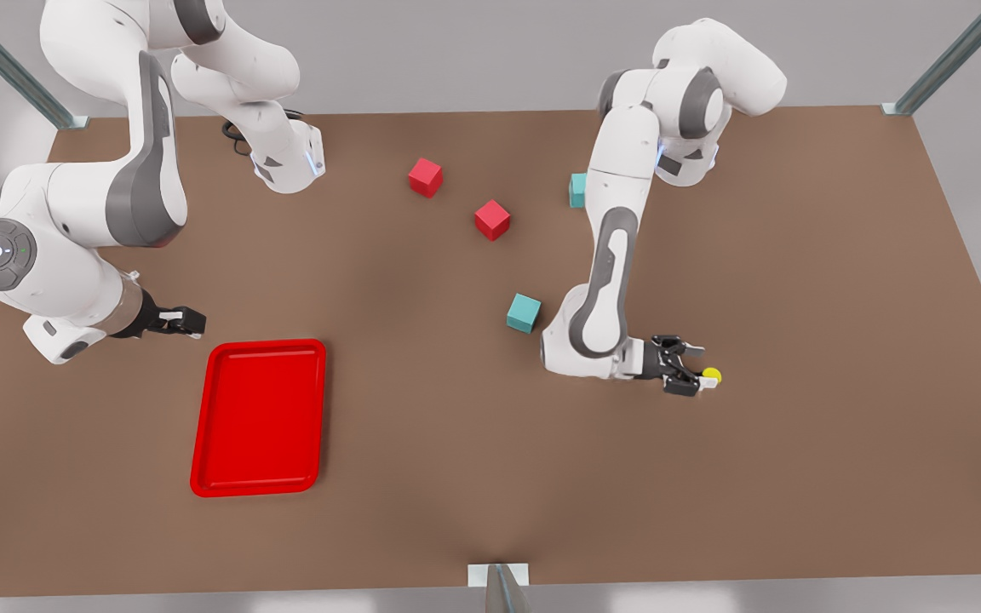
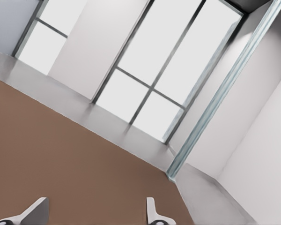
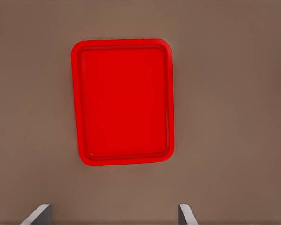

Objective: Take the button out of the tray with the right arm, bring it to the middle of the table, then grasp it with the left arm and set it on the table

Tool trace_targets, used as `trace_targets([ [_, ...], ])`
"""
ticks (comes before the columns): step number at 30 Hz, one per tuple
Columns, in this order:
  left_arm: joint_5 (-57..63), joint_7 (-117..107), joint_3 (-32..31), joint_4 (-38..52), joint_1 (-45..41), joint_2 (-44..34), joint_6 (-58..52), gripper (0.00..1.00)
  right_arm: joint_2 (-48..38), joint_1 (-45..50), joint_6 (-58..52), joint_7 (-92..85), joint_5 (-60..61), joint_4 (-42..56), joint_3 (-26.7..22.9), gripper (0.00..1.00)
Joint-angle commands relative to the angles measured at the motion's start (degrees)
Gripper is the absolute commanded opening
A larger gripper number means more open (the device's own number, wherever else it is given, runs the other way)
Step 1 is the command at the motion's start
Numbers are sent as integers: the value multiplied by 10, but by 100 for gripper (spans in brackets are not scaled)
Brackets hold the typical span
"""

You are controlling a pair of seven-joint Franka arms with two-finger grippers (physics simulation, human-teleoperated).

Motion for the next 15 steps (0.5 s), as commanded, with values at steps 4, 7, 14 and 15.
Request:
trace_targets([
  [4, -478, 1534, 26, 215, 143, -74, -80, 100, -1, 0, 0, -1, 1, 0, 0, 100],
  [7, -720, 1658, 20, 254, 279, -187, -86, 100, -1, -4, -1, -1, 1, 0, -1, 100],
  [14, -466, 1706, -345, -10, 506, -473, -7, 100, -1, -3, -2, 4, -1, 0, 0, 100],
  [15, -466, 1727, -345, -9, 506, -474, -9, 100, -1, -2, -2, 4, -2, -1, 0, 100],
])
